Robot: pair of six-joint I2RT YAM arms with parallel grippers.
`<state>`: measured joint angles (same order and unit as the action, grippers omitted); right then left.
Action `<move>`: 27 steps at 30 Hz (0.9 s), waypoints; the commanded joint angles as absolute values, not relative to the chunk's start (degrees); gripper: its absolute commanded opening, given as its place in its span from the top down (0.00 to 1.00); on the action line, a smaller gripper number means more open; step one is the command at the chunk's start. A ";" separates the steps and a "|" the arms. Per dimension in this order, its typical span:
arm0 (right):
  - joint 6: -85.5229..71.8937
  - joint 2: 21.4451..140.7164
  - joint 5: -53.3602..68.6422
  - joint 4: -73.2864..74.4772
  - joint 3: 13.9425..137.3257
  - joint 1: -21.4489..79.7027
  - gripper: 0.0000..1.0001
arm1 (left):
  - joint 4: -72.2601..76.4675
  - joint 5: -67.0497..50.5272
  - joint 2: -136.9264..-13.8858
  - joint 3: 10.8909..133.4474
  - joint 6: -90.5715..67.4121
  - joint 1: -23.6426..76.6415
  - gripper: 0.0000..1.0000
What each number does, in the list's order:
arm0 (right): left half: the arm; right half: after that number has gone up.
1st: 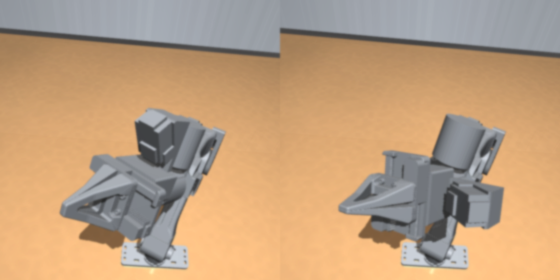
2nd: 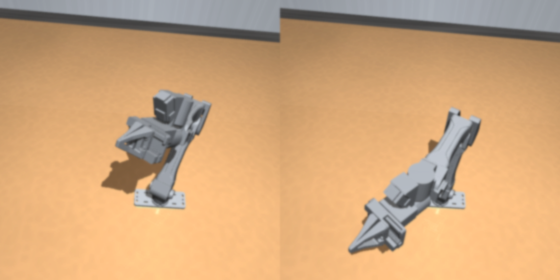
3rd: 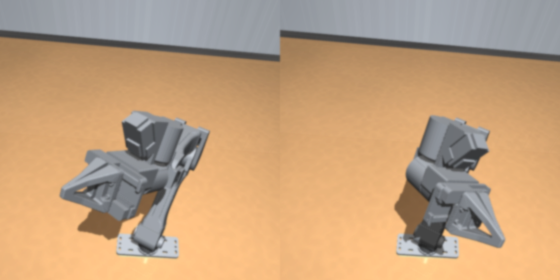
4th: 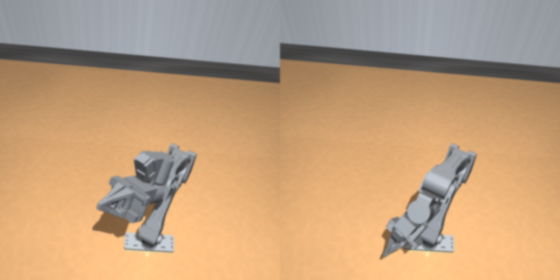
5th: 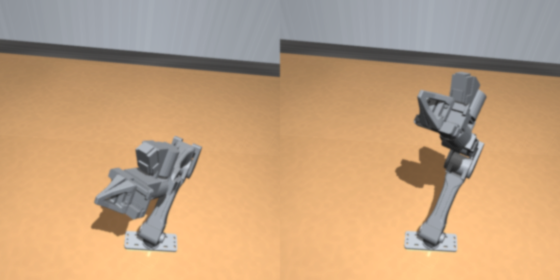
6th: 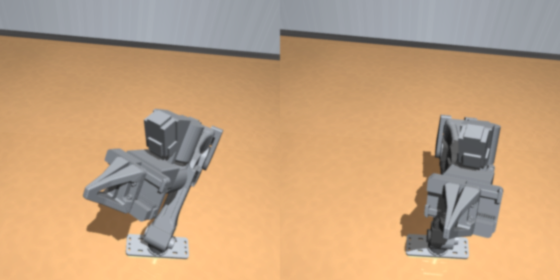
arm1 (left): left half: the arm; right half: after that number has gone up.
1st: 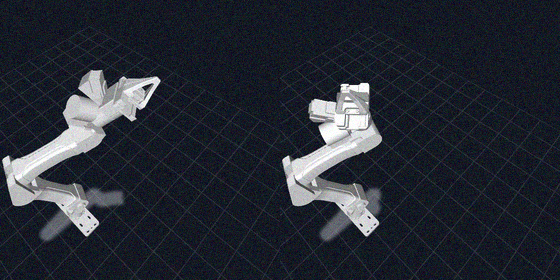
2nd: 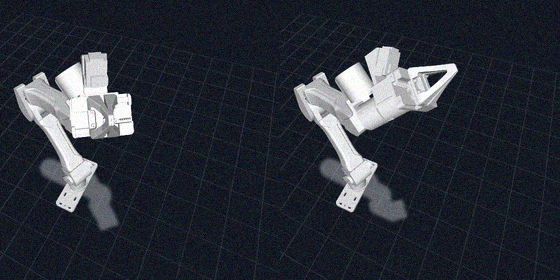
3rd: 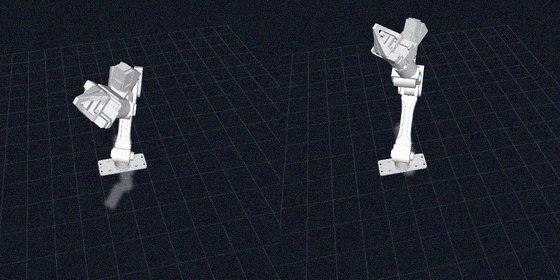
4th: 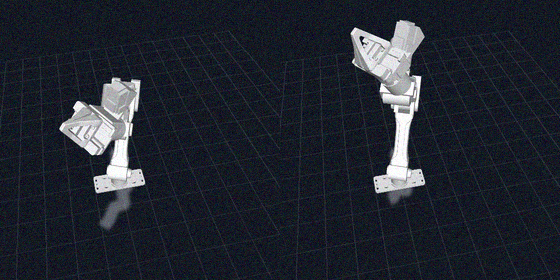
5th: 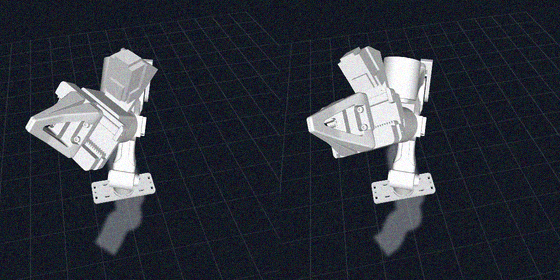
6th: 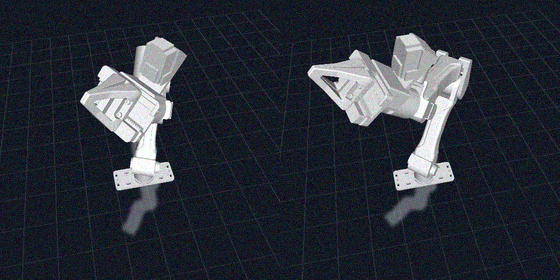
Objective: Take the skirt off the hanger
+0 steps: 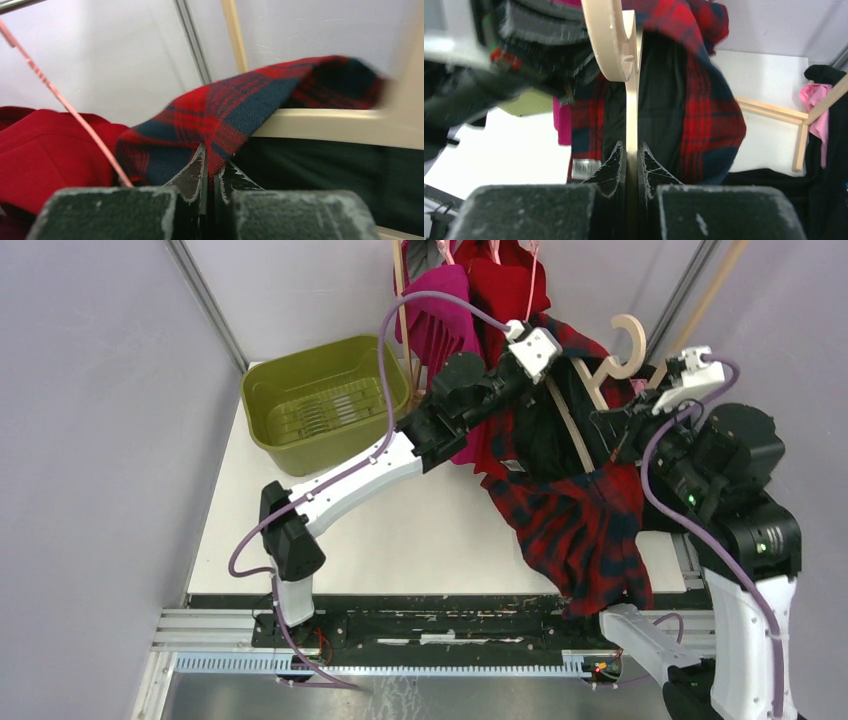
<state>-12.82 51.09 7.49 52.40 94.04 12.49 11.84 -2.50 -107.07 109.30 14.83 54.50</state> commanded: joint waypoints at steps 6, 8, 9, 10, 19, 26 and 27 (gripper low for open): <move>-15.09 58.36 9.48 32.40 96.10 12.48 0.99 | 10.05 -1.03 -99.86 109.84 22.72 63.52 0.97; -14.74 58.92 9.45 32.06 96.02 12.65 0.99 | 8.83 -0.18 -99.31 109.73 23.03 64.16 0.97; -14.69 59.12 9.32 31.81 96.00 12.78 0.99 | 7.87 0.13 -99.01 109.69 23.34 64.47 0.97; -14.63 59.34 9.20 31.62 96.08 12.89 0.99 | 7.41 0.61 -98.85 109.44 23.82 64.69 0.97; -12.74 63.87 6.45 28.05 99.64 14.85 0.99 | 5.44 2.20 -99.54 108.43 23.99 67.23 0.97; -13.70 65.32 6.27 27.24 110.11 16.01 0.99 | 2.15 4.04 -98.50 107.85 24.61 68.02 0.97; -13.97 65.12 6.32 26.97 110.68 16.21 0.99 | 1.89 4.57 -98.46 107.78 24.81 68.00 0.97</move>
